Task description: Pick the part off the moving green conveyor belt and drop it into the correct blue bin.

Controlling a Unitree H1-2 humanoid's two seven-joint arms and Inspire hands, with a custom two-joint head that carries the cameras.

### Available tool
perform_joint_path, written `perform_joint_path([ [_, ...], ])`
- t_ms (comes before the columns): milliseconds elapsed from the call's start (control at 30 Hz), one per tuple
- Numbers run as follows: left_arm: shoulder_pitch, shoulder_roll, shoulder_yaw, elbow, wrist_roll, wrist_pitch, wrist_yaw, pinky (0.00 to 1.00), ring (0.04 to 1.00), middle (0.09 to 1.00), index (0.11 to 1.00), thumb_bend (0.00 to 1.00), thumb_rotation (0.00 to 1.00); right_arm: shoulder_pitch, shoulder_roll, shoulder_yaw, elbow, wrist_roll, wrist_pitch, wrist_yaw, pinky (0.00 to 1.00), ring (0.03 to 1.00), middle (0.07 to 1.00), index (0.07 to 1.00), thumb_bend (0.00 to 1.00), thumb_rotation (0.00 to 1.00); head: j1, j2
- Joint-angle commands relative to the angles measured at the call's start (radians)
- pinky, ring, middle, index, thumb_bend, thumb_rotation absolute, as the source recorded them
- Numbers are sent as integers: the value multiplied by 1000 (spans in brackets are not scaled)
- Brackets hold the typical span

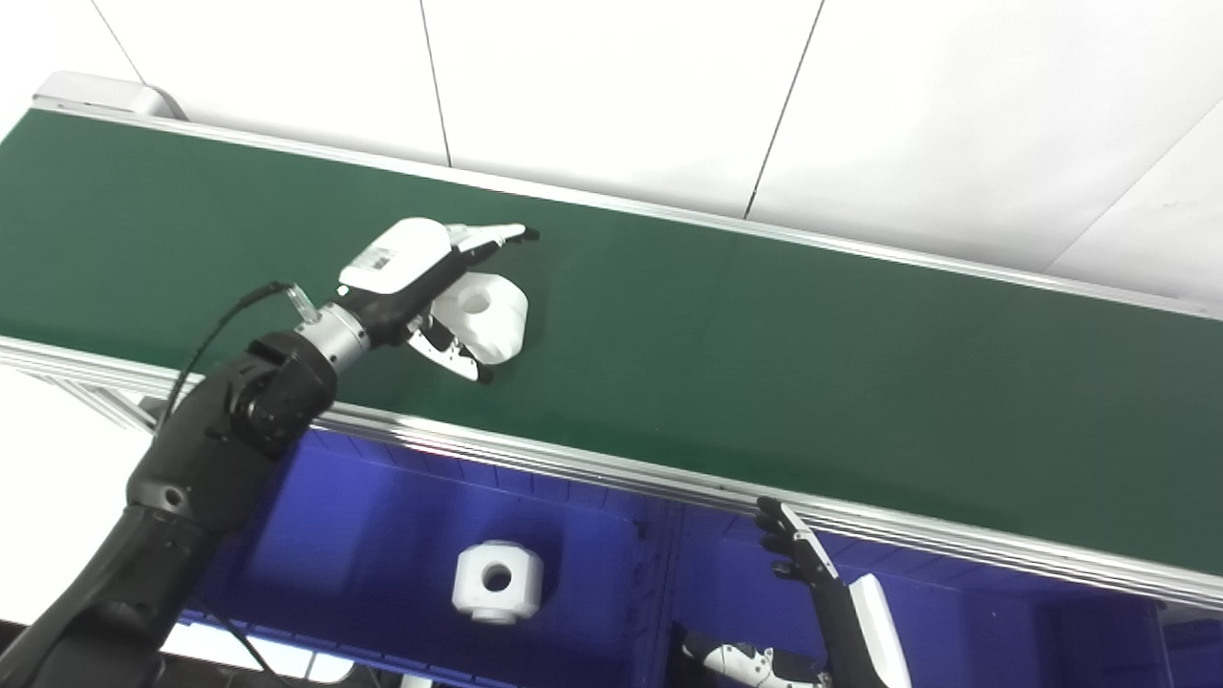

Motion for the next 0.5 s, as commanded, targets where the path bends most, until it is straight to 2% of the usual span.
perform_joint_path([
  [0,-32,-10,4,5,-27,-5,37,778,840,877,878,840,0,10,3,1,-40,9,-11,3,764,831,859,902,805,307,1,1],
  [67,-29,-33,9,35,-68,-21,47,662,770,841,842,819,0,11,4,2,-41,6,-13,1,765,832,859,901,805,302,1,3],
  [133,-29,-46,6,55,-84,-34,58,588,723,817,818,799,0,11,3,1,-40,9,-17,-1,767,833,860,900,805,297,1,3],
  [233,-28,-56,-5,67,-73,-36,76,575,683,749,750,728,0,12,4,2,-40,10,-23,-3,763,832,860,898,804,297,1,6],
  [267,-26,-61,-9,66,-65,-34,83,527,631,703,713,679,0,12,3,2,-40,10,-24,-5,765,832,860,898,802,296,1,6],
  [300,-25,-65,-13,67,-61,-37,91,465,524,621,641,596,0,13,3,2,-42,10,-20,-2,766,833,860,899,801,298,1,6],
  [367,-20,-69,-21,62,-50,-29,105,424,435,550,575,526,0,16,4,2,-49,10,-8,4,773,838,864,902,799,303,0,9],
  [467,-16,-70,-31,46,-39,-13,112,415,403,522,536,498,0,18,4,2,-52,9,-10,4,774,838,863,902,799,303,3,11],
])
